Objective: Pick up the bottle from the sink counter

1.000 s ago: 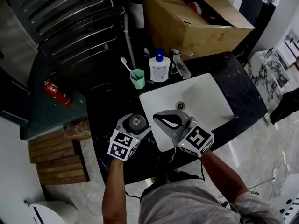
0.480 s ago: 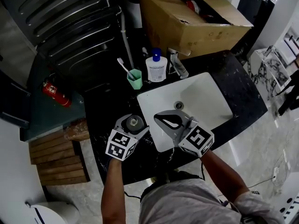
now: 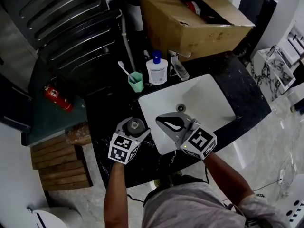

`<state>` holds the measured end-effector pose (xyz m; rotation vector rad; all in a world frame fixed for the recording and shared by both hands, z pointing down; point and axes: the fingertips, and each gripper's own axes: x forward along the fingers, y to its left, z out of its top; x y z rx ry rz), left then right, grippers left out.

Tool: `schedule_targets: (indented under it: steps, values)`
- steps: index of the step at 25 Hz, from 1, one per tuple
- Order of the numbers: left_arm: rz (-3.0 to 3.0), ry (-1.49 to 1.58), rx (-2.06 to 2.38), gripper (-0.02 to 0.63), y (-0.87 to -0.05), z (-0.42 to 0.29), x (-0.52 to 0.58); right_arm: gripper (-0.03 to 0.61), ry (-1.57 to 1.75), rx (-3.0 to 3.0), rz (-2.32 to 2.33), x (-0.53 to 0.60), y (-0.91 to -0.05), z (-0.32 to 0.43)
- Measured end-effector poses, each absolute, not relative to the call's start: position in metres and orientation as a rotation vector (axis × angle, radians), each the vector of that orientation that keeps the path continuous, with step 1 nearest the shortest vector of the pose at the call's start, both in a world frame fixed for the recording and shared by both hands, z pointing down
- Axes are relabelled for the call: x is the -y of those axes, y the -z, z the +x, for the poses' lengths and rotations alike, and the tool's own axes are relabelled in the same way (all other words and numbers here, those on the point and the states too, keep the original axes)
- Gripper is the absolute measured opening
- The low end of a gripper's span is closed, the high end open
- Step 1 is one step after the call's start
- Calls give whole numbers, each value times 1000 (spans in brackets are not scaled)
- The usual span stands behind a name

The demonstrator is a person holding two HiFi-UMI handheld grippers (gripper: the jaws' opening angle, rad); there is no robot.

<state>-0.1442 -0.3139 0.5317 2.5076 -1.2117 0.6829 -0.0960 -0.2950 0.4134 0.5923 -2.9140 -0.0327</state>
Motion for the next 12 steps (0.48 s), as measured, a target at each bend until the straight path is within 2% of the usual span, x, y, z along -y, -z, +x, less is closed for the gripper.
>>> schedule_targets:
  steps: [12]
  values:
    - [2535, -529, 1363, 331, -477, -147, 295, 1, 45, 2952, 593, 286, -403, -98]
